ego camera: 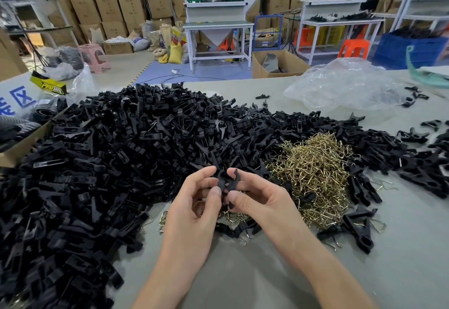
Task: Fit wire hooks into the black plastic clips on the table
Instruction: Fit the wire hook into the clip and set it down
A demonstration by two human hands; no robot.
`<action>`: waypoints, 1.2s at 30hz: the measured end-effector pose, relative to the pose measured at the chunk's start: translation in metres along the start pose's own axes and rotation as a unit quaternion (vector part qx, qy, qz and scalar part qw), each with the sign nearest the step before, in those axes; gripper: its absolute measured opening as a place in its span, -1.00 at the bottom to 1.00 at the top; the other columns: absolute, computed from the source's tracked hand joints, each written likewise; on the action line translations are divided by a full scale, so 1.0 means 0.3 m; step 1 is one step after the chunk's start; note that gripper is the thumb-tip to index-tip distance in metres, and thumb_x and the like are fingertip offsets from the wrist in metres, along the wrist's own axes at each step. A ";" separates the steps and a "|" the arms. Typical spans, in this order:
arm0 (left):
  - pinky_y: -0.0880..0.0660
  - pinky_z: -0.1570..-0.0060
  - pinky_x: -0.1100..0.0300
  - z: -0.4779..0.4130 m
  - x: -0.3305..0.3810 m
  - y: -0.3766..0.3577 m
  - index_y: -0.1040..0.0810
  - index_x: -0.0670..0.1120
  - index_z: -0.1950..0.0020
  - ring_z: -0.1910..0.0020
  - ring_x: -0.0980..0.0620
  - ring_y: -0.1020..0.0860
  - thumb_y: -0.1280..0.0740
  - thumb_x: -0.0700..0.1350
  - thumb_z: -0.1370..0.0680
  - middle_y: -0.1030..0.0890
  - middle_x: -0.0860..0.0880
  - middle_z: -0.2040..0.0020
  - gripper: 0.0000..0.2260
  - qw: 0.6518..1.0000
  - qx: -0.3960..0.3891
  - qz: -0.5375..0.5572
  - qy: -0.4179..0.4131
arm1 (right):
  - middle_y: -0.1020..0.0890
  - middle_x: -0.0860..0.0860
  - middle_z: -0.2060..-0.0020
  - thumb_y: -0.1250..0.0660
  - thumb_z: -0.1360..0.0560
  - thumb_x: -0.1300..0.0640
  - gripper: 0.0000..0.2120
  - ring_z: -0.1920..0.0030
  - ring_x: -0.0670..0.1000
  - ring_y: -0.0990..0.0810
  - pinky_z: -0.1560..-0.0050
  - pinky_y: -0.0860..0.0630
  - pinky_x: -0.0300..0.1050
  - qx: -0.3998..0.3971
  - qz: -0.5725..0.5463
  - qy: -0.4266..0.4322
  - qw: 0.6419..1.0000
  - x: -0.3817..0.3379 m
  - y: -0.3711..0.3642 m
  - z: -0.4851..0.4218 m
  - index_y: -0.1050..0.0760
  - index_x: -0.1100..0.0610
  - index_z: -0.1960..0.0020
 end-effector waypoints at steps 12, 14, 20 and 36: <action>-0.51 0.14 0.40 -0.001 0.001 0.003 -0.66 0.11 -0.04 0.12 0.13 -0.65 -0.36 -0.18 -0.59 -0.70 0.09 0.12 -0.81 1.000 -0.009 -0.015 0.008 | -0.71 -0.09 0.11 -0.44 -0.51 0.30 -0.63 0.06 -0.09 -0.68 -0.01 -0.63 -0.17 -0.003 0.011 -0.004 1.000 -0.007 0.006 -0.004 -0.60 -0.07 -0.23; -0.51 0.10 0.38 -0.002 0.008 0.003 -0.67 0.09 -0.04 0.08 0.12 -0.64 -0.34 -0.21 -0.59 -0.69 0.08 0.08 -0.80 1.000 -0.010 -0.026 -0.008 | -0.72 -0.07 0.08 -0.45 -0.50 0.27 -0.63 0.03 -0.08 -0.69 -0.01 -0.63 -0.17 -0.010 0.007 -0.010 1.000 -0.007 0.004 -0.004 -0.61 -0.08 -0.21; -0.40 0.34 0.47 -0.002 0.021 0.002 -0.68 0.10 -0.04 0.34 0.27 -0.52 -0.35 -0.20 -0.59 -0.60 0.20 0.25 -0.80 0.999 -0.023 -0.035 -0.021 | -0.64 -0.03 0.14 -0.50 -0.38 0.09 -0.55 0.09 0.02 -0.69 0.00 -0.64 -0.14 -0.014 -0.030 -0.019 0.999 -0.004 0.007 0.001 -0.62 -0.12 -0.26; -0.53 0.07 0.06 0.030 -0.047 -0.051 -0.66 0.03 -0.11 0.06 0.00 -0.56 -0.30 0.15 -0.55 -0.57 0.09 0.05 -0.72 0.847 -0.120 -0.495 -0.155 | -0.74 -0.03 0.13 -0.39 -0.51 0.26 -0.81 0.12 -0.09 -0.69 0.09 -0.61 -0.30 0.207 -0.121 0.003 0.971 0.002 0.129 -0.023 -0.60 0.12 -0.11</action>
Point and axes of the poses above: each hand's wrist, its own z-axis away from the middle knuckle, its own y-axis out of the back of the hand, x = y × z, the point moved 4 cm from there along -z, towards the middle knuckle
